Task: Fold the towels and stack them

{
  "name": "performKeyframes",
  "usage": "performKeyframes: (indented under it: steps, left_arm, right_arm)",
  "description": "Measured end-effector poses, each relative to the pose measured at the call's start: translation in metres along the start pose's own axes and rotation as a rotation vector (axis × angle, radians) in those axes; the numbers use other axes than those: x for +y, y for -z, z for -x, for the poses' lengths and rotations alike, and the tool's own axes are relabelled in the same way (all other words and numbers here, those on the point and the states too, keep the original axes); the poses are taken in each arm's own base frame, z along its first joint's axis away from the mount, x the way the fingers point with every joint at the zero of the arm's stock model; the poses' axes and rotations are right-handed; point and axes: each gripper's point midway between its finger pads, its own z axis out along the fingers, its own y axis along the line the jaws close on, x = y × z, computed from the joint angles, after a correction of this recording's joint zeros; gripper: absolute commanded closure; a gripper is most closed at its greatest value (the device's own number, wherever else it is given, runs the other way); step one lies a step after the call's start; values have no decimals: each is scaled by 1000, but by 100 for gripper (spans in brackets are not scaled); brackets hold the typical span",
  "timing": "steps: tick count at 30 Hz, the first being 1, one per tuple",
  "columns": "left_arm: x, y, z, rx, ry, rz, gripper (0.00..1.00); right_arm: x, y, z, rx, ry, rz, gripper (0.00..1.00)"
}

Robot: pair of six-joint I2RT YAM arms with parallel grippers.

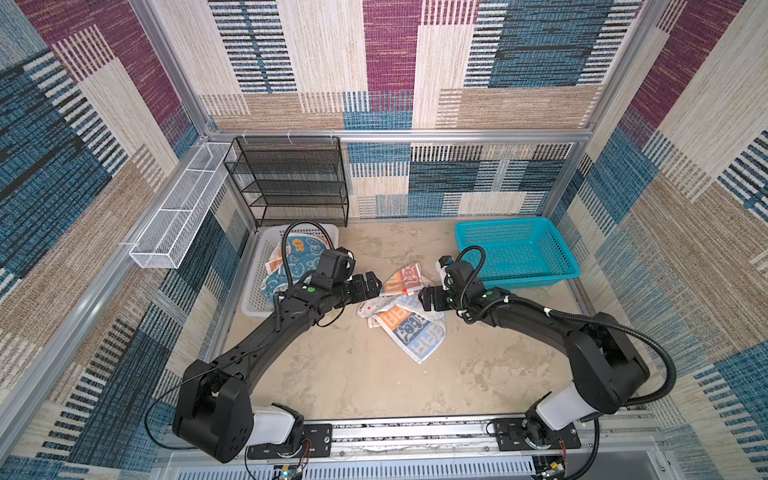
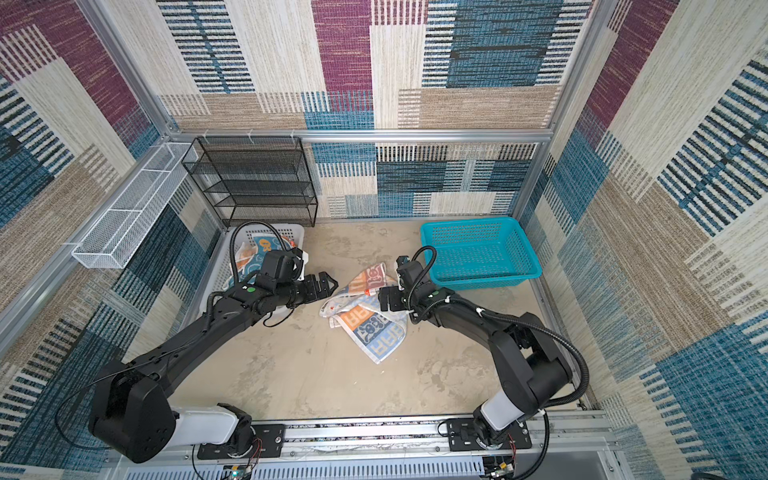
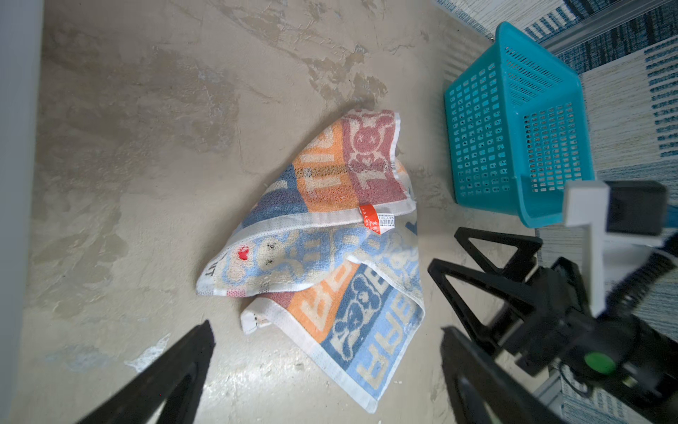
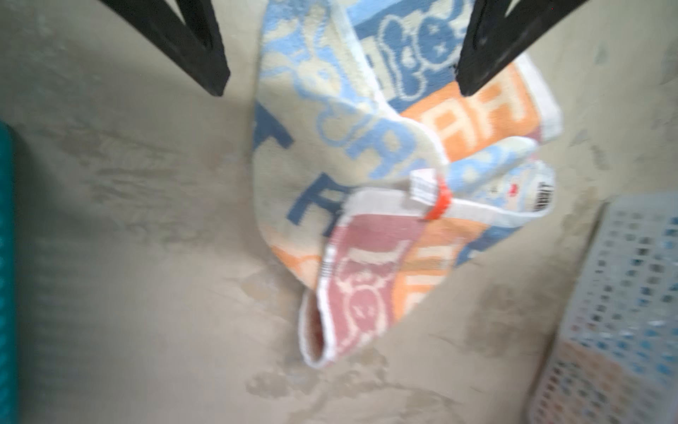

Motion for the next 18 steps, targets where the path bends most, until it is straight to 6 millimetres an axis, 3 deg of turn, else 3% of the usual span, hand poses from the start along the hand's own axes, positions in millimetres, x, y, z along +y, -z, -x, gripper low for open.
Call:
performKeyframes:
  steps: [3,6,11,15,18]
  left_arm:
    - [-1,0,1,-2,-5,-1,1]
    - [-4,2,5,-10,-9,-6,1]
    - [-6,4,7,-17,-15,-11,1]
    - [-6,6,6,-19,-16,-15,1]
    - [-5,5,2,-9,-15,-17,1]
  right_arm:
    - [25,-7,-18,52,15,60,1]
    - [37,-21,-42,126,8,100,1]
    - [26,-35,-71,195,-11,76,1]
    - [15,-40,-67,172,-7,61,1]
    - [-10,-44,-54,121,-26,27,1]
